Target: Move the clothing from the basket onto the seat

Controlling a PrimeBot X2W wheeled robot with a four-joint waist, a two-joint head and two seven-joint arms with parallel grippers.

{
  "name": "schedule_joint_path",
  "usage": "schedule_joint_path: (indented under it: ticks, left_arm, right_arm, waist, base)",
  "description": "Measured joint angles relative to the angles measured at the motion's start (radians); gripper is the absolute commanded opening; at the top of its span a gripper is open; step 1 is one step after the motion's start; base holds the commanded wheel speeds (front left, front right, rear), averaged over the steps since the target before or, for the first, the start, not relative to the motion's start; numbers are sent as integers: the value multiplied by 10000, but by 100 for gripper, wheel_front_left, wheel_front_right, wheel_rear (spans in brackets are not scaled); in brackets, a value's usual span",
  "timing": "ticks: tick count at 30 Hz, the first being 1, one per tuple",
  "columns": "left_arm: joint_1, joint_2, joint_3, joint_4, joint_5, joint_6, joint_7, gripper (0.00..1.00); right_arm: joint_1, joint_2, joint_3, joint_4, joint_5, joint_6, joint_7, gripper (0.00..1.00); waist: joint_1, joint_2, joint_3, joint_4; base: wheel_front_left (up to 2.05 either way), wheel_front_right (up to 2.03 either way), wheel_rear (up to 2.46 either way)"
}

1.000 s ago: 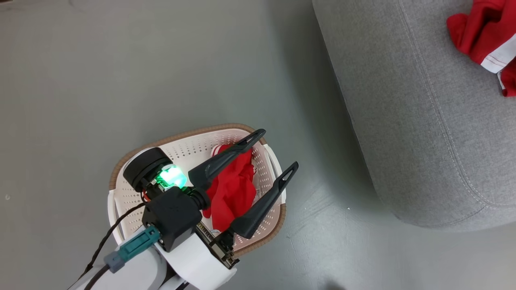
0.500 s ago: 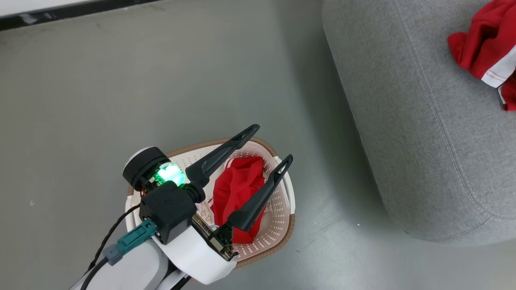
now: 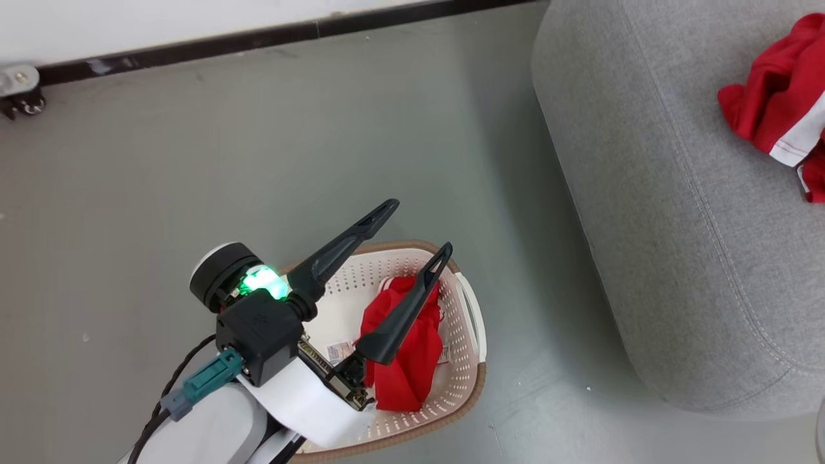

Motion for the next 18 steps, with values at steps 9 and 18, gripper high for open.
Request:
schedule_joint_path:
  ticks: [9, 18]
  left_arm:
    - [289, -10, 173, 186, -31, 184, -92, 100]
    - [782, -104, 301, 393, -293, 380, -167, 100]
  right_arm:
    - [178, 222, 504, -240, -56, 0, -180, 100]
    - [1226, 401, 686, -516, 56, 0, -303, 100]
  waist:
    - [0, 0, -579, 263]
    - [0, 0, -1264, 564]
  base:
    - [0, 0, 0]
    - [0, 0, 0]
